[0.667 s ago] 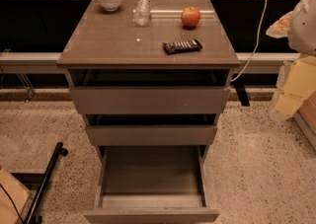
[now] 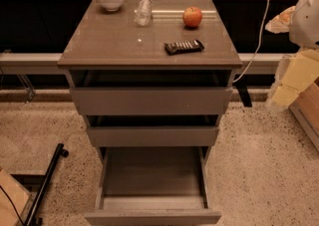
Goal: Place rxbar chocolate into bottom drawer
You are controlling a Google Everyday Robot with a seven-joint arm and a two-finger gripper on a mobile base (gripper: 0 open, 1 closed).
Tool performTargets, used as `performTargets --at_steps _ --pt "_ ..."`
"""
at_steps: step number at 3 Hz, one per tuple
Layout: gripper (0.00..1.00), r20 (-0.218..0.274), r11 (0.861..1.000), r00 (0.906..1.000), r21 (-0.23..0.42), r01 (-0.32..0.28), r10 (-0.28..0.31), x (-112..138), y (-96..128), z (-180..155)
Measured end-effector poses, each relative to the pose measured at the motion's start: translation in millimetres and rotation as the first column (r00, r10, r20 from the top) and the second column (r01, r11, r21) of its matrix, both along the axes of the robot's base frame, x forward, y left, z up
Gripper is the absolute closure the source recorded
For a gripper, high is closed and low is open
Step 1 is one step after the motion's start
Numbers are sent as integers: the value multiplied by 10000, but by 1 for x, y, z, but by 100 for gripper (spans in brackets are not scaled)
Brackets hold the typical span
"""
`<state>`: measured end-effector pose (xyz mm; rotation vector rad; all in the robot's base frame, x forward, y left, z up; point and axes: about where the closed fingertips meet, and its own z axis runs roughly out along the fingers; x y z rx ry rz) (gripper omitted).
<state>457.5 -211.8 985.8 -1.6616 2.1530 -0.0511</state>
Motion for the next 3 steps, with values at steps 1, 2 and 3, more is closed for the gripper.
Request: performTargets --at_steps 1,2,3 --pt "0 2 10000 10000 4 2 -2 0 0 0" --pt "0 272 9967 9990 739 333 -353 3 4 -5" --pt "0 664 9685 9933 2369 767 -949 29 7 -19"
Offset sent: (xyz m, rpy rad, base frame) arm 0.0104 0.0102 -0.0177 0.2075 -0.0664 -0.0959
